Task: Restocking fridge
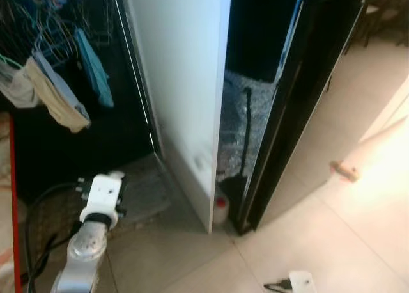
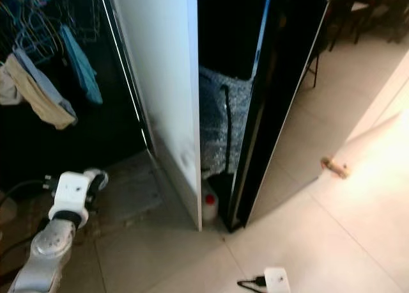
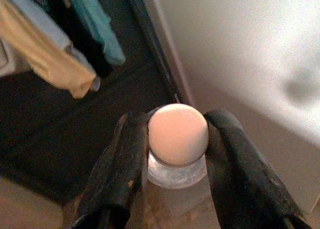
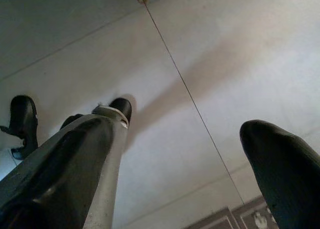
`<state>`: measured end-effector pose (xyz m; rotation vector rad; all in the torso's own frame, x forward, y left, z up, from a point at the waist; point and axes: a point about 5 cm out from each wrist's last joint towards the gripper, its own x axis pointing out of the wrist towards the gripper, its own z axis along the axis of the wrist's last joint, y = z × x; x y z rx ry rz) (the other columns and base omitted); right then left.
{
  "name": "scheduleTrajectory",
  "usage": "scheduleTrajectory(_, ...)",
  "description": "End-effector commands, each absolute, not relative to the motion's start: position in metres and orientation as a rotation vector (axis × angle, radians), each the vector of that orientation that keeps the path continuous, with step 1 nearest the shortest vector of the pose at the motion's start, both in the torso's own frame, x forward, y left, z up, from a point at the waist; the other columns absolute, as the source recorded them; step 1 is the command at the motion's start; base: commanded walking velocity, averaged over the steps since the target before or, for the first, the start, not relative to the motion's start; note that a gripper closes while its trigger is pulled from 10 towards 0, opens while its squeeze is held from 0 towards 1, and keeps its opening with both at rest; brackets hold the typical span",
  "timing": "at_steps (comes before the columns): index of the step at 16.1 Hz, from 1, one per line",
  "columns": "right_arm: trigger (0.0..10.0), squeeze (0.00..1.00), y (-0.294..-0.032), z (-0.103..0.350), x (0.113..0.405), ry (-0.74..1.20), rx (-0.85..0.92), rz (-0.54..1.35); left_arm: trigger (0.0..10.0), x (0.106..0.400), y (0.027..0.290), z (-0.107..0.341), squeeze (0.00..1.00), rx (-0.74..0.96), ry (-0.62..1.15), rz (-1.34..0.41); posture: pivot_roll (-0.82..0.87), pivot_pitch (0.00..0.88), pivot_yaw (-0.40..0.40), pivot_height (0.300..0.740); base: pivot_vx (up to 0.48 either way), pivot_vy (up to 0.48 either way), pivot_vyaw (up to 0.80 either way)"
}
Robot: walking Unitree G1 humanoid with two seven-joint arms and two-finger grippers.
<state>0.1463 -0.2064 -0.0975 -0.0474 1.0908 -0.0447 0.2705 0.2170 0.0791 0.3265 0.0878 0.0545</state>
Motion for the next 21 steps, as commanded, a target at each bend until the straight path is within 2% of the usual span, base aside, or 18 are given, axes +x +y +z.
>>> scheduleTrajectory(1, 10.0, 0.0, -0.21, -0.097, 0.146, 1.09, -0.043, -0.063, 10.0, 0.273, 0.216, 0.075, 0.0, 0.319, 0.088, 0.041, 0.15, 0.076, -0.003, 0.74, 0.0, -0.262, 0.0)
scheduleTrajectory(7, 10.0, 0.0, -0.211, -0.097, 0.146, 1.081, -0.035, -0.086, 10.0, 0.267, 0.229, 0.025, 0.0, 0.223, 0.318, 0.058, 0.1, 0.07, -0.006, 0.74, 0.0, 0.0, 0.0)
scheduleTrajectory(10, 10.0, 0.0, -0.213, -0.097, 0.146, 1.083, -0.04, -0.095, 10.0, 0.254, 0.233, -0.013, 0.0, 0.158, 0.551, 0.078, 0.1, 0.072, -0.02, 0.74, 0.0, 0.0, 0.0)
scheduleTrajectory(18, 10.0, 0.0, -0.22, -0.096, 0.142, 1.049, 0.024, -0.204, 10.0, 0.213, 0.232, -0.057, 0.0, 0.101, 0.805, 0.153, 0.03, 0.031, 0.006, 0.74, 0.0, 0.0, 0.0)
scheduleTrajectory(21, 10.0, 0.0, -0.221, -0.096, 0.142, 1.058, 0.009, -0.176, 10.0, 0.207, 0.227, -0.063, 0.0, 0.093, 0.833, 0.151, 0.01, 0.03, -0.042, 0.74, 0.0, 0.0, 0.0)
